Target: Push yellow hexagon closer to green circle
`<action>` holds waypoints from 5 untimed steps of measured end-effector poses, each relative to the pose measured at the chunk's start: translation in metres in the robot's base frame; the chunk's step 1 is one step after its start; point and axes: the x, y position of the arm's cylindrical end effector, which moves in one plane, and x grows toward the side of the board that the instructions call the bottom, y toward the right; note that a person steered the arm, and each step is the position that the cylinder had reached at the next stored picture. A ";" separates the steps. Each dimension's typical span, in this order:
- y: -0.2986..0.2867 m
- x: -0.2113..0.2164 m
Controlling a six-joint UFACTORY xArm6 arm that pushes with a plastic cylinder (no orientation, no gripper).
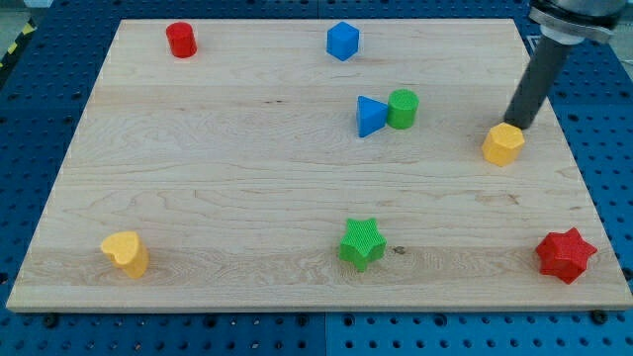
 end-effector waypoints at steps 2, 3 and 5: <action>0.048 0.049; 0.027 0.054; -0.078 0.016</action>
